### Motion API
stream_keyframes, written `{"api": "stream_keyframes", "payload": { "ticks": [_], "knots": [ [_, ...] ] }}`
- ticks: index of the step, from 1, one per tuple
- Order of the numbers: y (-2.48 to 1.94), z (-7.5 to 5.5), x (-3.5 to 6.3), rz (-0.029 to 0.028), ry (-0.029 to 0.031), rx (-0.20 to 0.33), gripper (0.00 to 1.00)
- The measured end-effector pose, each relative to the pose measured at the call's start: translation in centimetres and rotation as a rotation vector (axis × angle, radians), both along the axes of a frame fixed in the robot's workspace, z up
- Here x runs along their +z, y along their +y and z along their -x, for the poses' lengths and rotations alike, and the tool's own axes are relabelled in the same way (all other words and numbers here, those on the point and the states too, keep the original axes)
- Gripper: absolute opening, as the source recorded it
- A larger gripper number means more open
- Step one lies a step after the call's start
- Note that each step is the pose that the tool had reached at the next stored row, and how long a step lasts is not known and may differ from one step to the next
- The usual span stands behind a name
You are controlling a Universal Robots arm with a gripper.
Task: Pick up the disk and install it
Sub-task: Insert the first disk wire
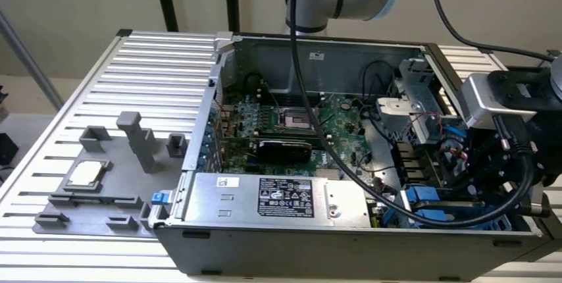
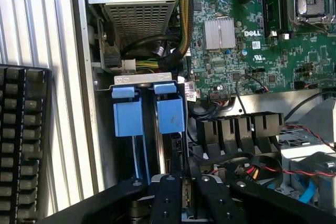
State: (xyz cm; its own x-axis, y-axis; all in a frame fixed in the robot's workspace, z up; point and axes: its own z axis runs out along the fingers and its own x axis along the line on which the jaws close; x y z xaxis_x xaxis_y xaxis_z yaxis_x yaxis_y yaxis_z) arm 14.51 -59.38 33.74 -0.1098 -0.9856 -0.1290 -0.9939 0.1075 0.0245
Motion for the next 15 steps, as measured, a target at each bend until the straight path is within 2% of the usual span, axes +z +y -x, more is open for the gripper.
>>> {"api": "stream_keyframes", "payload": {
  "ticks": [6,13,15],
  "knots": [
    [0.0,-0.08,-0.14,0.0025,-0.0001,0.005,0.16],
    [0.02,-0.09,-0.39,0.0126,0.0,0.011,0.16],
    [0.03,-0.09,-0.42,0.0139,0.0,0.011,0.16]
  ]
}}
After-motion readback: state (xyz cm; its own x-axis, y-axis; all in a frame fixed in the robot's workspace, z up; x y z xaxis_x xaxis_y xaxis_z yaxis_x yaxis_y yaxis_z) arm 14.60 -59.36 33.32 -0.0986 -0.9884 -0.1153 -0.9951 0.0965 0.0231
